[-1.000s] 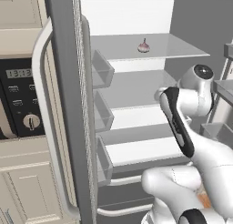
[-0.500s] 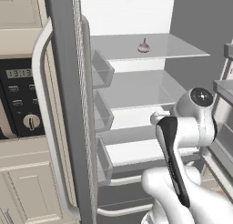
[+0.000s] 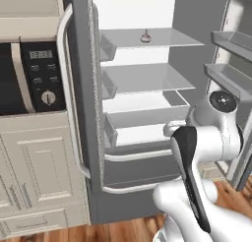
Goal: Grab the garlic and lemon from the fridge, place them in the blender, close the lid, and turn on the blender to create a marinade.
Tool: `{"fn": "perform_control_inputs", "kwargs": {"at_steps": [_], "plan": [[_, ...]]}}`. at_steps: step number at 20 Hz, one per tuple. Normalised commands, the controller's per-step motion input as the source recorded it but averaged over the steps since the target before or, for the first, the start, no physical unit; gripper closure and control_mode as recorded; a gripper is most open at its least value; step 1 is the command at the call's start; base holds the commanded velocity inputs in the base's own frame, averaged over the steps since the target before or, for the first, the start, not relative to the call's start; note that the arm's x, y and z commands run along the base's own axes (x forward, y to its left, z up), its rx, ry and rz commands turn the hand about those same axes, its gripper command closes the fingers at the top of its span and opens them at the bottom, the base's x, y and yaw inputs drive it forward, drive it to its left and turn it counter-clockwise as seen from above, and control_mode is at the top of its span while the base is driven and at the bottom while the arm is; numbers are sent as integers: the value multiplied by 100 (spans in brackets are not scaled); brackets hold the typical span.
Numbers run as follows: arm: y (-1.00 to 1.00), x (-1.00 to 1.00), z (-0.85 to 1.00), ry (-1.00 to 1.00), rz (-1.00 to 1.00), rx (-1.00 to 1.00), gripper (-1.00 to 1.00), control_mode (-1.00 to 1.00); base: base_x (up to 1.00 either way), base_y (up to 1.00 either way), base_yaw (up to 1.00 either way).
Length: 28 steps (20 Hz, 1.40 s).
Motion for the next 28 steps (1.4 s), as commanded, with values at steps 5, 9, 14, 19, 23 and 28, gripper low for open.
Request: {"fn": "perform_control_inputs", "kwargs": {"at_steps": [5, 9, 14, 19, 23, 28], "plan": [[0, 0, 0, 0, 0, 0, 100, 100, -100, 23, 0], [0, 0, 0, 0, 0, 0, 100, 100, -99, 54, 0], [0, 0, 0, 0, 0, 0, 100, 100, -92, 41, -14], [0, 0, 0, 0, 0, 0, 100, 100, -46, 9, -68], [0, 0, 0, 0, 0, 0, 100, 100, -28, 0, -88], [0, 0, 0, 0, 0, 0, 100, 100, -14, 10, -90]]}}
